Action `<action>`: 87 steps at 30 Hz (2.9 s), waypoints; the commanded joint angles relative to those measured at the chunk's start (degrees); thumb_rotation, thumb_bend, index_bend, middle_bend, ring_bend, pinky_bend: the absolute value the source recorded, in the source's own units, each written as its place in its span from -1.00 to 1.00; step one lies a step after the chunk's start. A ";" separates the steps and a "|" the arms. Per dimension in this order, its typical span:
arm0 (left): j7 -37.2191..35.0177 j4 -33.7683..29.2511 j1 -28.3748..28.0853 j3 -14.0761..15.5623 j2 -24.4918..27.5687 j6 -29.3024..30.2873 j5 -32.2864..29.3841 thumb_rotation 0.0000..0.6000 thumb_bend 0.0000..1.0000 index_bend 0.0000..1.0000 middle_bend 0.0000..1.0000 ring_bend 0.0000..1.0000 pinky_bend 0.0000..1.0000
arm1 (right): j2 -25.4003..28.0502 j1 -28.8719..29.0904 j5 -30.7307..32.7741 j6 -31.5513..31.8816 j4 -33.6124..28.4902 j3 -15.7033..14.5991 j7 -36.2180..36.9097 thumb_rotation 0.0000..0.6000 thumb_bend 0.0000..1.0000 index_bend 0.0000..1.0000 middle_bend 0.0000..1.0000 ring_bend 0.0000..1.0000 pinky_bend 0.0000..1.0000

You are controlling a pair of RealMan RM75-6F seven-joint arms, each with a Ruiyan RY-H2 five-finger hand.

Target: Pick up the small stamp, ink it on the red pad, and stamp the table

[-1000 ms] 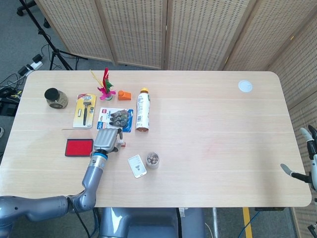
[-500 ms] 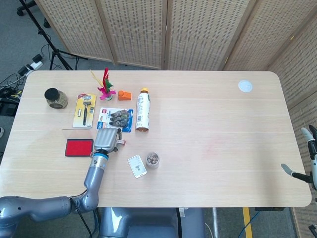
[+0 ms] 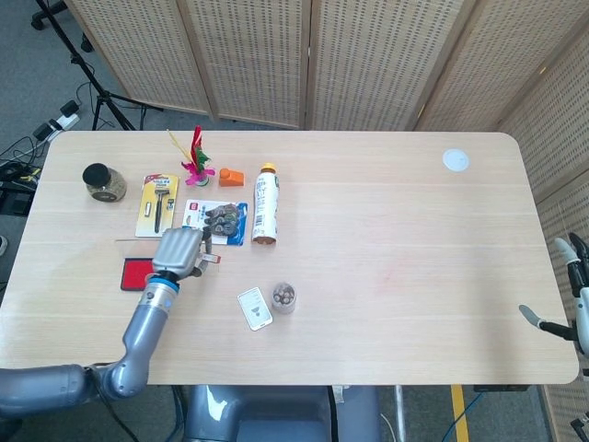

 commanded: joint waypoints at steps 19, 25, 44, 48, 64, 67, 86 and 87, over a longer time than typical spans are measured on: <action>-13.10 6.70 4.45 8.56 15.99 -17.90 -3.84 1.00 -0.22 0.25 1.00 1.00 1.00 | -0.68 0.39 -0.18 -0.56 -0.41 -0.41 -2.30 1.00 -1.00 -1.00 -1.00 -1.00 -1.00; -16.39 12.72 3.98 9.79 13.84 -20.98 -4.66 1.00 -0.22 0.25 1.00 1.00 1.00 | -0.76 0.44 0.16 -0.68 -0.35 -0.29 -2.42 1.00 -1.00 -1.00 -1.00 -1.00 -1.00; -20.28 15.17 2.86 11.28 11.44 -19.23 -1.36 1.00 -0.20 0.25 1.00 1.00 1.00 | -0.50 0.40 0.29 -0.67 -0.33 -0.22 -1.80 1.00 -1.00 -1.00 -1.00 -1.00 -1.00; -20.83 15.88 3.17 11.86 10.79 -18.90 0.39 1.00 -0.17 0.25 1.00 1.00 1.00 | -0.47 0.38 0.30 -0.67 -0.37 -0.22 -1.76 1.00 -1.00 -1.00 -1.00 -1.00 -1.00; -20.84 17.86 2.65 12.59 8.10 -18.88 -0.18 1.00 -0.17 0.25 1.00 1.00 1.00 | -0.25 0.36 0.66 -0.79 -0.22 -0.05 -0.97 1.00 -1.00 -1.00 -1.00 -1.00 -1.00; -20.77 18.11 2.52 12.74 7.91 -18.97 -0.28 1.00 -0.17 0.26 1.00 1.00 1.00 | -0.21 0.32 0.66 -0.69 -0.22 0.00 -0.86 1.00 -1.00 -1.00 -1.00 -1.00 -1.00; -20.31 19.01 2.54 13.59 6.72 -18.48 -0.59 1.00 -0.17 0.26 1.00 1.00 1.00 | 0.06 0.18 0.43 -0.50 -0.24 -0.05 -0.08 1.00 -1.00 -1.00 -1.00 -1.00 -1.00; -20.38 19.22 2.56 13.63 6.55 -18.62 -0.60 1.00 -0.17 0.26 1.00 1.00 1.00 | 0.04 0.19 0.44 -0.52 -0.23 -0.05 -0.09 1.00 -1.00 -1.00 -1.00 -1.00 -1.00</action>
